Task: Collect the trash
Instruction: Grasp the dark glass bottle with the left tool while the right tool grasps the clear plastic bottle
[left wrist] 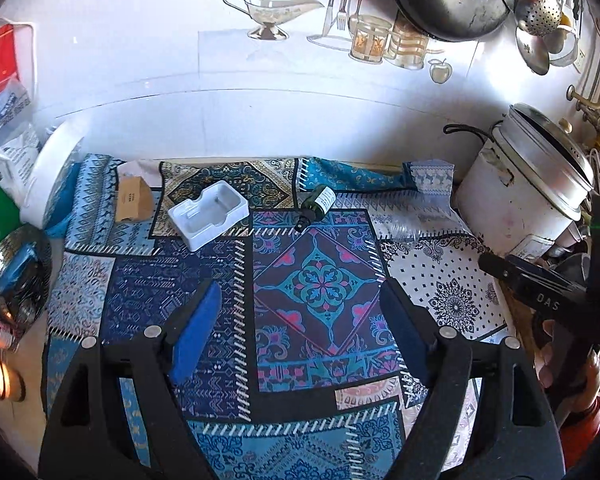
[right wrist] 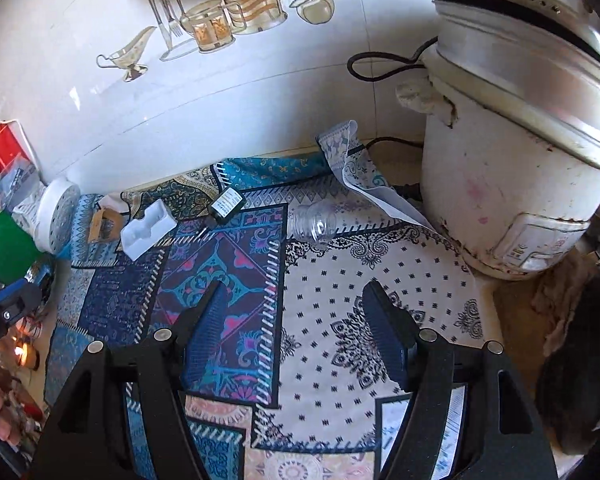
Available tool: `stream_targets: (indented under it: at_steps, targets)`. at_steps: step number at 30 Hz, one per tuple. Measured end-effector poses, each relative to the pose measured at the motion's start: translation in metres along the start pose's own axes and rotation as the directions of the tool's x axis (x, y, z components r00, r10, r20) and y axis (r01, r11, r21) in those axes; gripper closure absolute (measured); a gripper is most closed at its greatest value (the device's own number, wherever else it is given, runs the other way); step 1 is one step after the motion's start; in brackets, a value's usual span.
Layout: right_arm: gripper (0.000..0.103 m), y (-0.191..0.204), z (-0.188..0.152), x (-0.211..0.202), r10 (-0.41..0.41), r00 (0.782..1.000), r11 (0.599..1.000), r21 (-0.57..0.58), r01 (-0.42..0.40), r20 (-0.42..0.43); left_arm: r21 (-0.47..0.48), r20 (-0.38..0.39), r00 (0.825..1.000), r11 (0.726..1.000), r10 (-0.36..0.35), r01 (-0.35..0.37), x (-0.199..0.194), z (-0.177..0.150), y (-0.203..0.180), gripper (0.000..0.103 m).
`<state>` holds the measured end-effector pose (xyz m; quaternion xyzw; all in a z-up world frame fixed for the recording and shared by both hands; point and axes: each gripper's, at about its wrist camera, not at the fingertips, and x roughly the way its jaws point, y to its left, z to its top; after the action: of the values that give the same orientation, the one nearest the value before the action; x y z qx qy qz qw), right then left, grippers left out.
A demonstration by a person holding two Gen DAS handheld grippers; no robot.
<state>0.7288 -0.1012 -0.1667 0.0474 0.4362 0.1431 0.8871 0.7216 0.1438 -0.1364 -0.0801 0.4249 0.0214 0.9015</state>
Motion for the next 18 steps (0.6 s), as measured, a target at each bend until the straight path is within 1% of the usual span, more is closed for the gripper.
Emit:
stream_targets:
  at_steps: [1,3,6,10,13,17,18]
  targets:
    - [0.037,0.002,0.005,0.012,-0.01,1.0,1.0,0.018,0.01,-0.009,0.017,-0.021,1.0,1.0,-0.005,0.005,0.011,0.006,0.005,0.022]
    - [0.036,0.007,0.016,0.037,-0.034,0.999,0.999,0.037,0.035,-0.023,0.045,-0.035,0.999,0.999,-0.013,0.015,0.031,0.016,0.015,0.022]
    - [0.036,0.014,0.032,0.079,-0.104,0.994,0.994,0.029,0.105,-0.044,0.061,-0.06,0.998,0.997,-0.036,0.039,0.06,0.027,0.028,0.022]
    - [0.036,0.015,0.042,0.123,-0.175,0.982,0.984,0.017,0.177,-0.065,0.075,-0.096,0.994,0.995,-0.06,0.067,0.105,0.038,0.034,0.022]
    - [0.036,0.011,0.044,0.144,-0.209,0.975,0.977,0.027,0.211,-0.082,0.092,-0.116,0.991,0.992,-0.072,0.083,0.135,0.045,0.031,0.022]
    - [0.037,0.006,0.043,0.153,-0.199,0.977,0.978,0.04,0.203,-0.082,0.086,-0.15,0.982,0.988,-0.112,0.126,0.174,0.056,0.026,0.022]
    - [0.042,0.004,0.042,0.152,-0.199,0.977,0.979,0.04,0.202,-0.075,0.088,-0.156,0.98,0.987,-0.12,0.134,0.182,0.059,0.023,0.022]
